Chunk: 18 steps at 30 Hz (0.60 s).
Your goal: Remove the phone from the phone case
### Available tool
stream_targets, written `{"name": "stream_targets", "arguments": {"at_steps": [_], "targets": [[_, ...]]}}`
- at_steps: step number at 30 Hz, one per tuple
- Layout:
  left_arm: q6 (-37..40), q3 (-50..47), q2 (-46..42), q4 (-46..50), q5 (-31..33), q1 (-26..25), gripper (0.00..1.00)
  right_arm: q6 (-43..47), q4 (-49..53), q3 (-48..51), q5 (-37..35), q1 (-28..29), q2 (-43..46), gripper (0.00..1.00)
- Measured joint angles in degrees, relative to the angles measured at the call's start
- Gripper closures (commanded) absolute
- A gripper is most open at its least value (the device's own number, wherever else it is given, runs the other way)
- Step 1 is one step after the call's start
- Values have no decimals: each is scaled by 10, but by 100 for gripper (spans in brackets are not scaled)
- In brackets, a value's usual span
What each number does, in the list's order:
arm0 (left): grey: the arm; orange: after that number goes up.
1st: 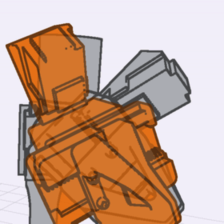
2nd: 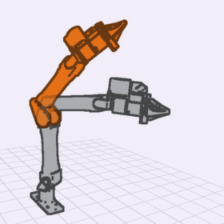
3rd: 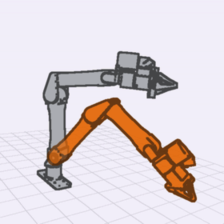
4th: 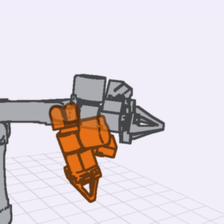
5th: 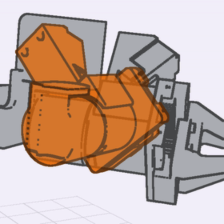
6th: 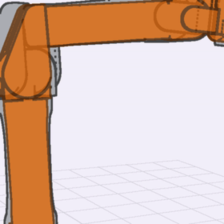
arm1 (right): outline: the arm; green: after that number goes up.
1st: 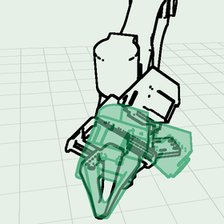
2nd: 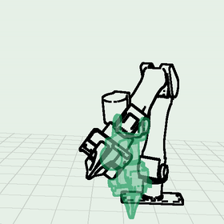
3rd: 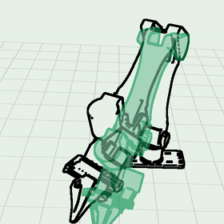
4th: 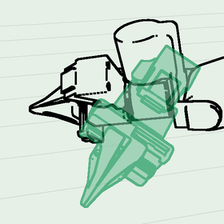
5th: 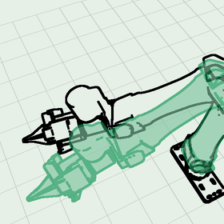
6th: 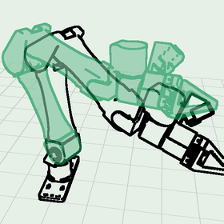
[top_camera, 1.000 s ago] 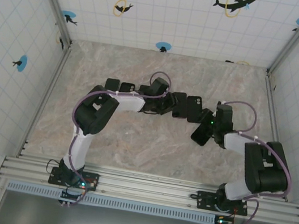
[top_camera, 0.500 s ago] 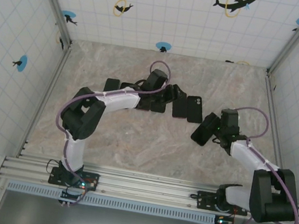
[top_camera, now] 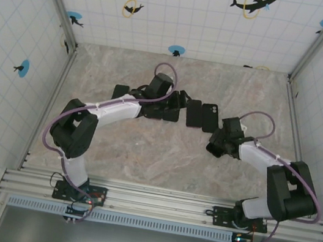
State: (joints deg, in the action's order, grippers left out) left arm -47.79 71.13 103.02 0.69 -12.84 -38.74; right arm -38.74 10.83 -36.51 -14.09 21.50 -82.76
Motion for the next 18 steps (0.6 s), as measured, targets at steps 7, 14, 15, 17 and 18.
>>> {"name": "stream_targets", "arguments": {"at_steps": [7,14,15,17,18], "targets": [[16,-5,-9,19,10,2,15,11,18,-42,-26,18,-46,3],[27,-5,-9,29,11,2,15,7,70,-87,-67,40,-92,5],[27,-5,-9,30,11,2,15,1,80,-95,-71,40,-101,6],[26,-5,-9,30,11,2,15,-8,95,-113,-82,41,-113,7],[26,-5,-9,30,11,2,15,-13,98,-119,-86,42,-119,7]]}}
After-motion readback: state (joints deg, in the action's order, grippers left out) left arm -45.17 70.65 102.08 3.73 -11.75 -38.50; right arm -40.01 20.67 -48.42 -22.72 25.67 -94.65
